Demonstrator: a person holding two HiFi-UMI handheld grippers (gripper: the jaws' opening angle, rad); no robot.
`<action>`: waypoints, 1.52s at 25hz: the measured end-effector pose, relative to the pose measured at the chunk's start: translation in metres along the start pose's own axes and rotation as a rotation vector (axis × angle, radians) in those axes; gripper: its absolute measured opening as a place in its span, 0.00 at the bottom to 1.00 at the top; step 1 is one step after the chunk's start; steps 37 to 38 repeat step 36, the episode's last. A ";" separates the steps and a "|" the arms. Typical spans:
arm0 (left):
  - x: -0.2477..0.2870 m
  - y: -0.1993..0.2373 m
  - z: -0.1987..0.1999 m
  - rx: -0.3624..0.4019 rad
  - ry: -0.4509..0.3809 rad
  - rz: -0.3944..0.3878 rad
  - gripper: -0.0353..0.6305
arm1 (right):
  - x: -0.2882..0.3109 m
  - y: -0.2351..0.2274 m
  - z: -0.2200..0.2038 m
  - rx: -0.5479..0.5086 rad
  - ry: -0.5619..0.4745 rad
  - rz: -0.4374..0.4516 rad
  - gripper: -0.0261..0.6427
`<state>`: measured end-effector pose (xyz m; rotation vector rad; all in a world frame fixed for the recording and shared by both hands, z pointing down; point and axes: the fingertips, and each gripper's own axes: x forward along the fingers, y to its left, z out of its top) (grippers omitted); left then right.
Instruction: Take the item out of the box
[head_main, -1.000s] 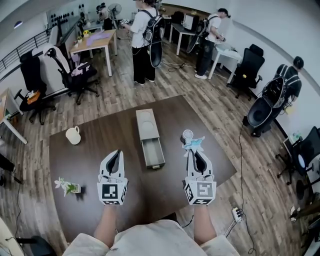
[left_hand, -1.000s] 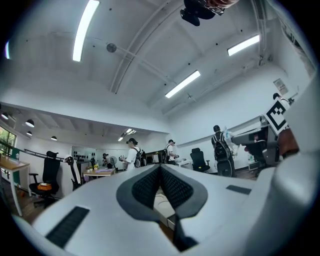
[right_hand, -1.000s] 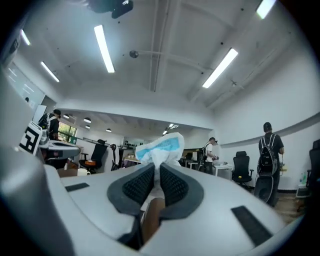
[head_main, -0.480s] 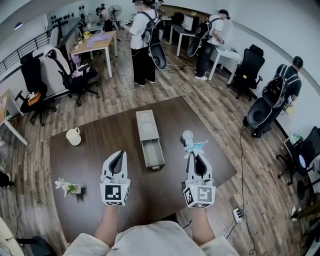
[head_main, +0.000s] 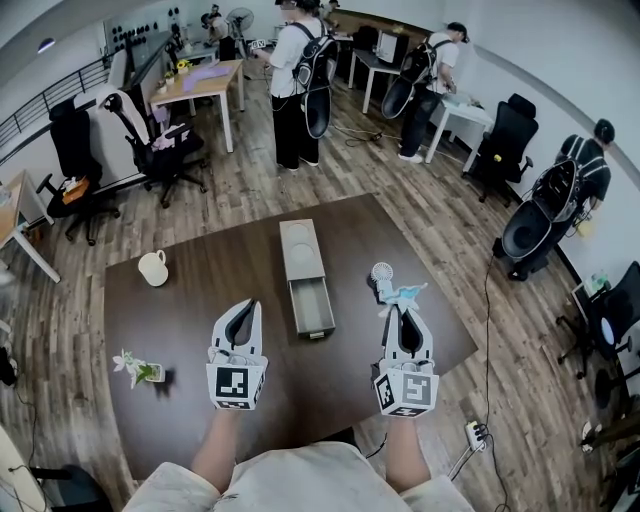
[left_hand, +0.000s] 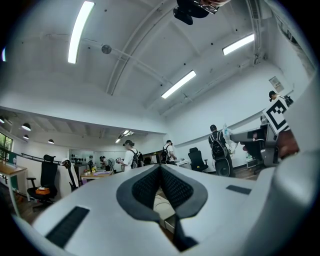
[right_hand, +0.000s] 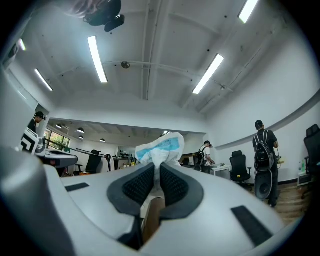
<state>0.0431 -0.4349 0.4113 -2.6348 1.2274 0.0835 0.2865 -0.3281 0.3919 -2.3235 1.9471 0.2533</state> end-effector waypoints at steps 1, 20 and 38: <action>0.000 0.000 -0.001 -0.002 0.000 0.001 0.06 | 0.000 0.001 0.000 0.000 0.000 0.001 0.09; -0.004 -0.001 -0.005 -0.009 0.005 0.001 0.06 | 0.002 0.010 -0.008 -0.045 0.036 0.026 0.09; -0.003 -0.007 -0.006 -0.008 0.014 -0.022 0.06 | 0.004 0.013 -0.011 -0.053 0.054 0.032 0.09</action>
